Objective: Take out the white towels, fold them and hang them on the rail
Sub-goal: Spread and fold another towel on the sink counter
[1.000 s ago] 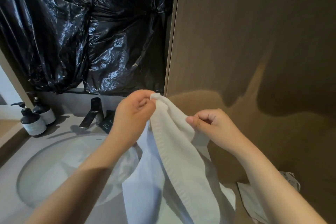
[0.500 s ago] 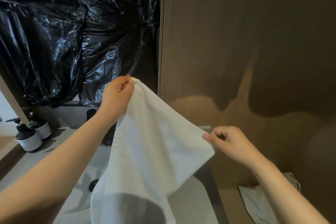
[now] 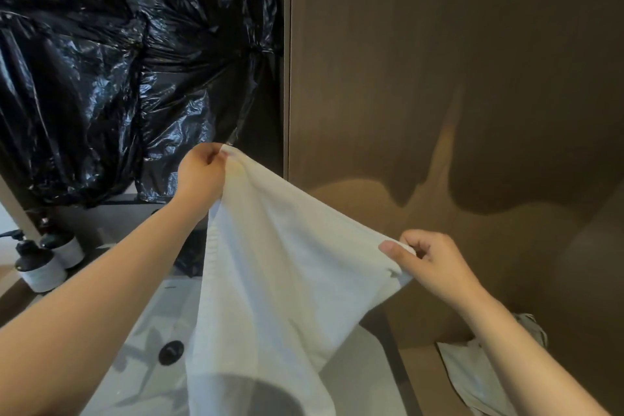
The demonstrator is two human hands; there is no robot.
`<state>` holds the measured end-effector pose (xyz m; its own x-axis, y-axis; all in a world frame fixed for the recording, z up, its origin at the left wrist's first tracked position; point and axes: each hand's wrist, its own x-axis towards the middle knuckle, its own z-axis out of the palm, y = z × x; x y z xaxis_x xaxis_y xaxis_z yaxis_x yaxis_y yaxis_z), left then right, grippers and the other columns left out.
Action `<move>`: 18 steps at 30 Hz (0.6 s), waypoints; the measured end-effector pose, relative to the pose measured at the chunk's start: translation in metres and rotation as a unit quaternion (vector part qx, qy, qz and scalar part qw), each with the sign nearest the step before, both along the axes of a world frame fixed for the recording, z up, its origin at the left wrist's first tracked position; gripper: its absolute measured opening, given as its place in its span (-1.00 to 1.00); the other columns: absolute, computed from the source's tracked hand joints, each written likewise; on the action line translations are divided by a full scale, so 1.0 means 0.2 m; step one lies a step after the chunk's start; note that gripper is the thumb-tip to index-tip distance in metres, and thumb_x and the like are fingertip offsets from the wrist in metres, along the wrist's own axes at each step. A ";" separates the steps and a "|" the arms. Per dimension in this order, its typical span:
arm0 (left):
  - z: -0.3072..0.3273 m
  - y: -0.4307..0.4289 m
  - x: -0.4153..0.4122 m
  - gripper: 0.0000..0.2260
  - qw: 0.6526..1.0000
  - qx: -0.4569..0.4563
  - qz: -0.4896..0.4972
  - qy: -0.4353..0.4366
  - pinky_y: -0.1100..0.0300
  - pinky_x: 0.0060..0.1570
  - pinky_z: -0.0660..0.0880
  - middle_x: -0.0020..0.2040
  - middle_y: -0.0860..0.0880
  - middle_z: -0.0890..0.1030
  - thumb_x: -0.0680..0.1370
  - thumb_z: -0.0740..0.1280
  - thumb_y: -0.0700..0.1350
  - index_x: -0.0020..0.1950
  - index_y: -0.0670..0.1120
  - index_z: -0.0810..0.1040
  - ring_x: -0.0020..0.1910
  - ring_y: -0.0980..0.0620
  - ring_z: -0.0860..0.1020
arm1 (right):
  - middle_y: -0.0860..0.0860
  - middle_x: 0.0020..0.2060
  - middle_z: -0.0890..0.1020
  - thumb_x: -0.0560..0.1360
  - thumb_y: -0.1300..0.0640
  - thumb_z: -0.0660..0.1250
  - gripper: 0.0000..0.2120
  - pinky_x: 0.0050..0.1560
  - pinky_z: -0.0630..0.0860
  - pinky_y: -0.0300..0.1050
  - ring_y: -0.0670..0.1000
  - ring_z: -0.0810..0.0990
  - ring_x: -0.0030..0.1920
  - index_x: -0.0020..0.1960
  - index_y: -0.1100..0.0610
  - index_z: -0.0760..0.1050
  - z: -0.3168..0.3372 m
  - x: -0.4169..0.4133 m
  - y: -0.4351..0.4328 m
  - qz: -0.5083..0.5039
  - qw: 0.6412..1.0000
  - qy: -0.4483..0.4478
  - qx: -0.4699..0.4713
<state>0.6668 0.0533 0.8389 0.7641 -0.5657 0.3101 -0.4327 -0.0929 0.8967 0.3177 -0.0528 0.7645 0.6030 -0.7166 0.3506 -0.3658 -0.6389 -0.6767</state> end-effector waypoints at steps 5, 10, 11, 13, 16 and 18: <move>0.09 -0.04 0.04 -0.78 0.999 -0.026 0.014 -0.030 0.22 -0.16 0.37 -0.02 -0.02 0.57 0.63 0.17 -0.13 0.20 -0.07 0.55 -0.16 0.06 0.49 | -0.03 -0.51 0.46 0.42 -0.44 0.22 -0.47 -0.42 0.39 -0.06 0.00 0.47 -0.48 -0.42 -0.01 0.40 0.23 -0.03 -0.12 -0.046 0.995 0.039 -0.082; 0.22 -0.10 0.05 -0.81 0.998 -0.039 0.022 -0.042 0.09 -0.11 0.42 -0.05 -0.04 0.58 0.62 0.17 -0.15 0.12 -0.03 0.55 -0.13 -0.03 0.53 | -0.03 -0.55 0.45 0.39 -0.44 0.21 -0.43 -0.38 0.39 -0.16 0.01 0.47 -0.50 -0.47 0.03 0.39 0.45 -0.05 -0.18 -0.094 0.984 0.085 -0.126; 0.24 -0.11 0.05 -0.82 0.998 -0.045 0.026 -0.045 0.10 -0.11 0.41 -0.06 -0.03 0.57 0.61 0.18 -0.16 0.11 -0.03 0.56 -0.14 -0.03 0.53 | -0.04 -0.55 0.44 0.38 -0.44 0.21 -0.44 -0.38 0.39 -0.18 -0.01 0.46 -0.50 -0.46 0.03 0.38 0.51 -0.06 -0.18 -0.108 0.980 0.084 -0.144; 0.28 -0.13 0.07 -0.81 0.997 -0.055 0.033 -0.049 0.12 -0.09 0.36 -0.07 -0.01 0.54 0.61 0.19 -0.16 0.14 -0.07 0.56 -0.11 -0.04 0.49 | -0.05 -0.54 0.44 0.42 -0.38 0.23 -0.49 -0.39 0.39 -0.17 -0.03 0.46 -0.49 -0.45 0.00 0.35 0.66 -0.06 -0.19 -0.126 0.971 0.064 -0.195; 0.33 -0.15 0.09 -0.81 0.996 -0.066 0.024 -0.046 0.13 -0.06 0.34 -0.06 0.00 0.55 0.60 0.21 -0.16 0.14 -0.06 0.57 -0.06 -0.05 0.48 | -0.05 -0.51 0.41 0.52 -0.22 0.26 -0.55 -0.42 0.36 -0.12 -0.04 0.44 -0.47 -0.43 0.01 0.31 0.88 -0.05 -0.16 -0.111 0.950 -0.001 -0.292; 0.35 -0.17 0.12 -0.83 0.997 -0.076 0.013 -0.021 0.13 -0.04 0.34 -0.04 -0.01 0.57 0.59 0.24 -0.16 0.11 -0.02 0.58 -0.04 -0.05 0.49 | -0.06 -0.51 0.37 0.56 -0.14 0.25 -0.55 -0.44 0.36 -0.11 -0.06 0.41 -0.47 -0.43 0.03 0.28 0.99 -0.02 -0.14 -0.084 0.920 -0.011 -0.382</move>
